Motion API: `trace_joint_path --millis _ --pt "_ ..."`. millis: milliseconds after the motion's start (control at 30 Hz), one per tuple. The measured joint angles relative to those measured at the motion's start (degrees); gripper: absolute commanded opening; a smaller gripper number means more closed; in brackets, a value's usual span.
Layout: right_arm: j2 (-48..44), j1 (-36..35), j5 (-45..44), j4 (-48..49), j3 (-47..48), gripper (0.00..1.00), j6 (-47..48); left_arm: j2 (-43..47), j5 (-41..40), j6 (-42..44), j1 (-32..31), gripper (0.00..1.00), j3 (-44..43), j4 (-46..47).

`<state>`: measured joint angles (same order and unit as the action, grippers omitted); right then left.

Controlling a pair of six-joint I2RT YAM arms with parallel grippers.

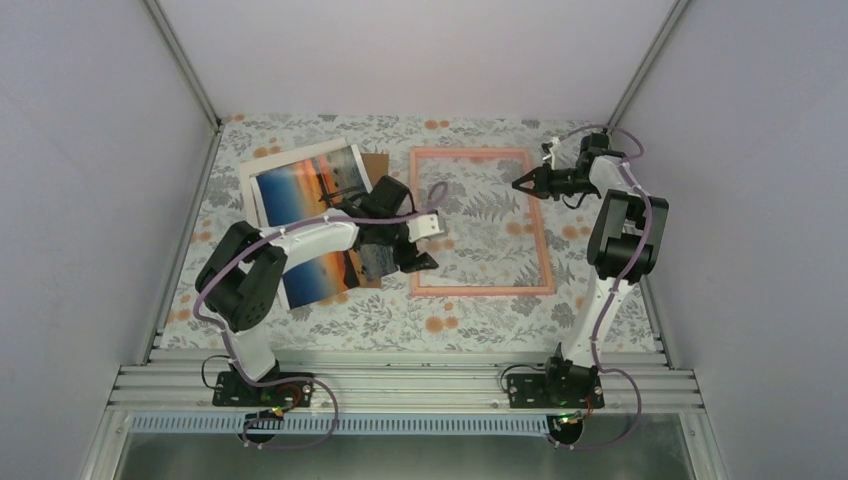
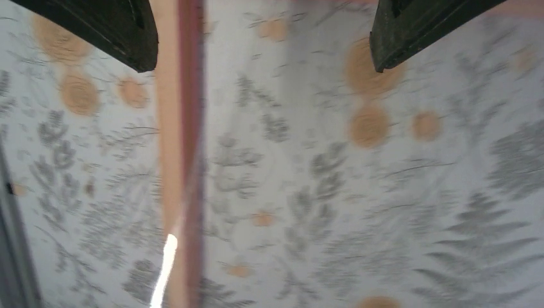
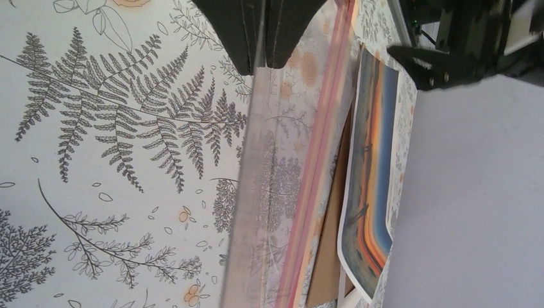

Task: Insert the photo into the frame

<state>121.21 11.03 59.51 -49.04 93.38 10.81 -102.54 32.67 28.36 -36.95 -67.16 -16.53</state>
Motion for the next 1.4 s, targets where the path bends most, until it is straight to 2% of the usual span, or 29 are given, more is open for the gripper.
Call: trace_joint_path --millis 200,333,567,900,1100,1233,1400 --pt "0.50 0.31 -0.07 -2.34 2.19 0.04 2.49 0.00 -1.40 8.98 -7.56 0.67 0.74 -3.19" --pt "0.55 0.79 -0.22 -2.73 2.91 0.04 3.13 0.00 -3.50 12.02 -9.86 0.63 2.71 -3.96" --pt "1.79 1.46 -0.46 -3.32 4.50 0.04 4.15 -0.02 -7.74 14.38 -10.91 0.57 4.70 -4.20" --pt "2.62 1.70 -0.57 -4.98 4.52 0.04 5.90 -0.59 -11.65 17.77 -13.77 0.41 6.71 -4.02" --pt "2.62 2.25 -0.63 -6.75 4.42 0.04 7.80 -0.72 -12.31 19.71 -13.97 0.26 7.48 -3.15" --pt "2.62 2.62 -0.81 -8.09 3.72 0.04 9.51 0.22 -12.90 22.27 -14.01 0.20 9.05 -1.75" --pt "2.62 3.39 -1.36 -9.94 1.55 0.04 11.72 2.54 -13.18 25.62 -14.27 0.18 11.76 -1.79"
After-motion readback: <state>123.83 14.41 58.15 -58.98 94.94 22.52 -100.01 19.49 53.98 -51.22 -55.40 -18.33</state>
